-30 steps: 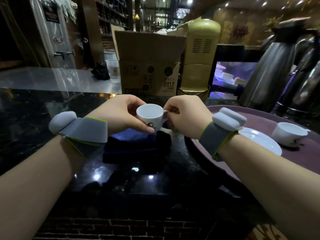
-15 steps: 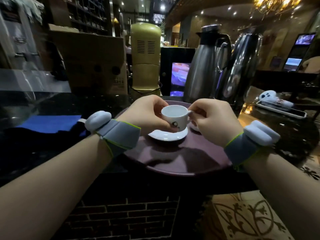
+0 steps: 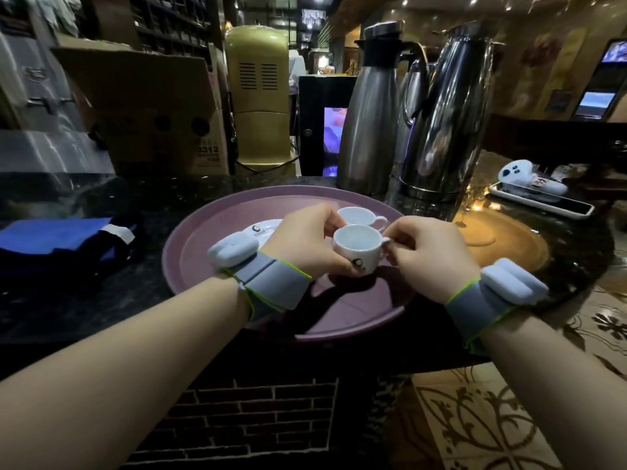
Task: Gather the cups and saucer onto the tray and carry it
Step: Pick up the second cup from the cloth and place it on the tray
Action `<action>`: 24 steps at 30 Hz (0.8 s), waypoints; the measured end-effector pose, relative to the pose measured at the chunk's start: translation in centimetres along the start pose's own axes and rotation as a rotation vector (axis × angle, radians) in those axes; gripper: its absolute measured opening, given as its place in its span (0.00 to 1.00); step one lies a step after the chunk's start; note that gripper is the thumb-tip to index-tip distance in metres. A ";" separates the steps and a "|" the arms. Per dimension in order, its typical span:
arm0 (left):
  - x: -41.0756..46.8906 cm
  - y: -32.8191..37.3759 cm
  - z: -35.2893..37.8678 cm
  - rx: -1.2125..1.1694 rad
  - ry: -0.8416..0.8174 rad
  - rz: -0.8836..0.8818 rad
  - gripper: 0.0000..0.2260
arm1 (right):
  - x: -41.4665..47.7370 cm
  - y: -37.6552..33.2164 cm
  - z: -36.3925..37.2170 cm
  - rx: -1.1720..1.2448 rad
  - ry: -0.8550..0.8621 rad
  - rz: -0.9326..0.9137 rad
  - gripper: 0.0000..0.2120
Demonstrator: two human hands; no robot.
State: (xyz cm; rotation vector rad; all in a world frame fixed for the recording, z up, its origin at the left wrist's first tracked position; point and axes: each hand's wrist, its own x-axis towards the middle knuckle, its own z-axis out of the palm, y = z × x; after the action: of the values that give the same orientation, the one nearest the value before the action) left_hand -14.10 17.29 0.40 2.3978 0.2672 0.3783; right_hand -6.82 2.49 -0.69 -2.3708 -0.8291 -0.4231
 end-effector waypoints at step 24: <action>-1.2 -0.3 -1.8 -0.099 0.011 -0.017 0.36 | -0.7 -1.0 -0.4 0.082 -0.153 0.147 0.14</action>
State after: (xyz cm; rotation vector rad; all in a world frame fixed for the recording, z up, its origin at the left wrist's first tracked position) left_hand -15.83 18.27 1.25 2.2957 0.2680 0.3881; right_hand -8.05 2.55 -0.33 -2.3898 -0.7185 -0.1457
